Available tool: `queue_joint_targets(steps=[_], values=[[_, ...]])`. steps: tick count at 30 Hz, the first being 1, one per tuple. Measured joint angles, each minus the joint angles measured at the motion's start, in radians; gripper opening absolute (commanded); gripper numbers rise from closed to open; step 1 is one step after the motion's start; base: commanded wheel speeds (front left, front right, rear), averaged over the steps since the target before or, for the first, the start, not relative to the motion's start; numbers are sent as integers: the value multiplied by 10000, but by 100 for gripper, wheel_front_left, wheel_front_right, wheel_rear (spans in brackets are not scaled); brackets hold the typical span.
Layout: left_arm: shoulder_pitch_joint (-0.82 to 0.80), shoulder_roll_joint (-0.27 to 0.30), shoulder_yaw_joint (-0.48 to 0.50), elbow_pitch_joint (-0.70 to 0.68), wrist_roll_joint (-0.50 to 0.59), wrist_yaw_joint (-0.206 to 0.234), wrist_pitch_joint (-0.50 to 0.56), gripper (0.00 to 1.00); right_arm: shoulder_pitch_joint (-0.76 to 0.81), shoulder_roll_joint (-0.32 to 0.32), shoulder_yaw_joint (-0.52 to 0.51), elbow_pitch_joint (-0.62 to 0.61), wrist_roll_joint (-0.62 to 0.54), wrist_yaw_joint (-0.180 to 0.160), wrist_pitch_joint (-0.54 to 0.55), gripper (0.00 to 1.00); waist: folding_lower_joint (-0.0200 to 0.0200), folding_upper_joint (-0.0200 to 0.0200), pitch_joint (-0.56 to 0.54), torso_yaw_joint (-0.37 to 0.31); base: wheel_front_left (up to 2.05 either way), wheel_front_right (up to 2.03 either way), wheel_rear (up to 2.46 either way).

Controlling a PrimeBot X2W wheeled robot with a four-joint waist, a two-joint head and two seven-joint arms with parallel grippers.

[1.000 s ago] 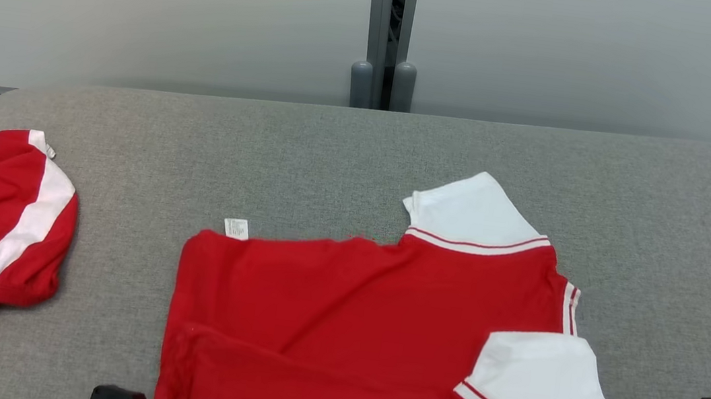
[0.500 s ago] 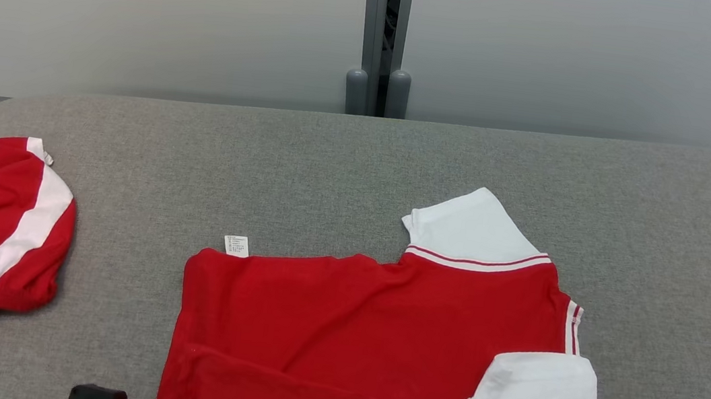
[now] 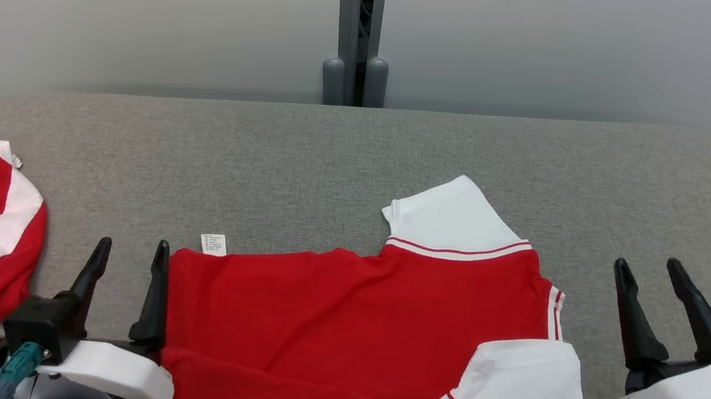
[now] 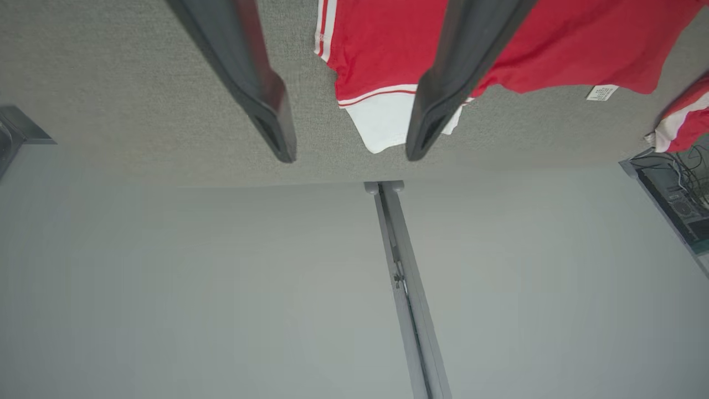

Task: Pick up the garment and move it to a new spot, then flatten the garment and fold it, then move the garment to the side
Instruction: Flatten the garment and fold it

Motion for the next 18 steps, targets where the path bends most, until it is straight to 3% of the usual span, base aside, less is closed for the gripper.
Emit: queue_joint_targets(steps=[8, 18], values=[[-435, -454, -29, 876, 303, 8, -1480, 100, -512, 213, 782, 483, -738, 0, -2614, 100, 0, 0, 159, -271, 0, 0, 0], [-585, -976, 320, 2134, 761, -115, -1680, 100, -555, 736, 1137, 1546, -1252, 0, -3264, 100, 0, 0, 245, -407, 0, 0, 0]])
